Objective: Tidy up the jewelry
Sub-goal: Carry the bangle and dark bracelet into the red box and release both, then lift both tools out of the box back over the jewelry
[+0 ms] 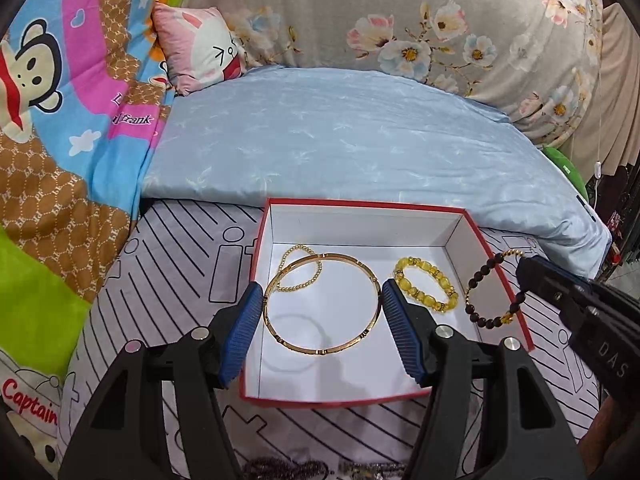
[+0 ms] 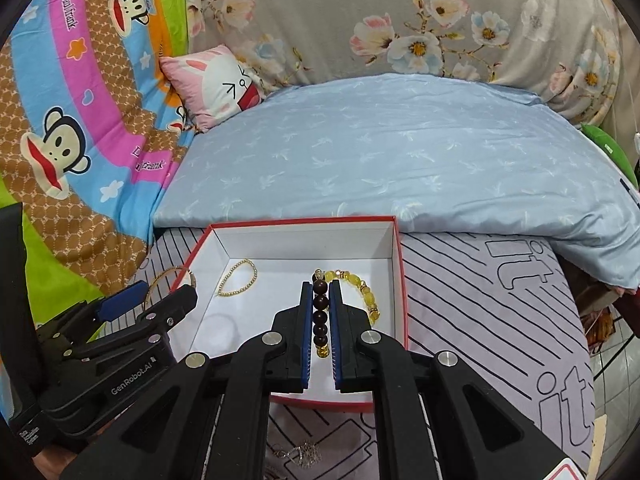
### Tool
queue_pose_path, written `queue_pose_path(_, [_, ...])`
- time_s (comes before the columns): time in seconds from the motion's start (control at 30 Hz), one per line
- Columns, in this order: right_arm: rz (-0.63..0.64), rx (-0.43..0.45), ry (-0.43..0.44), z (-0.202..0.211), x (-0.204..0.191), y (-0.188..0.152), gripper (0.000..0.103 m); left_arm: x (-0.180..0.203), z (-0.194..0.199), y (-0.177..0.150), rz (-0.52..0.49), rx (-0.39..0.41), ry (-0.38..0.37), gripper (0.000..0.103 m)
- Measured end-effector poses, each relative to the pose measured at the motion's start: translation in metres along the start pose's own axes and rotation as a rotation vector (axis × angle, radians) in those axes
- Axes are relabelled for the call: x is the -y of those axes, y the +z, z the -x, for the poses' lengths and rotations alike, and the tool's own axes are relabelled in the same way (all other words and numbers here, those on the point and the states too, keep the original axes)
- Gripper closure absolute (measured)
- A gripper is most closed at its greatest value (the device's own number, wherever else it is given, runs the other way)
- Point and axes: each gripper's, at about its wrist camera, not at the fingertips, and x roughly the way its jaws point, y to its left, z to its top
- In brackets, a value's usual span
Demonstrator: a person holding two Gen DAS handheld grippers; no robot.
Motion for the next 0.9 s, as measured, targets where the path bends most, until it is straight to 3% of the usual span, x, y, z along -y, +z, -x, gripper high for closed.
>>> queue_pose_path(0.47, [-0.035,-0.091,-0.009,-0.045,0.014,-0.012,0.095,0.004,-0.032,-0.002,-0.004,-0.047,0.013,0.044])
queue_pose_path(0.5, [-0.033,-0.093,-0.008,-0.046,0.014,-0.012,0.093,0.003,-0.034,-0.002,0.0,-0.05,0.016,0.044])
queue_pose_path(0.57, [-0.029,-0.083,-0.029,-0.044,0.013,-0.012,0.082,0.002,-0.034,-0.002,0.011,-0.05,0.017,0.036])
queue_pose_path(0.63, [-0.027,-0.065,-0.037,-0.038,0.012,-0.014,0.067,0.0,-0.032,-0.002,0.02,-0.039,0.023,0.035])
queue_pose_path(0.9, [-0.015,-0.052,-0.025,-0.016,0.009,-0.026,0.065,-0.007,-0.016,-0.007,0.04,-0.024,0.019,0.035])
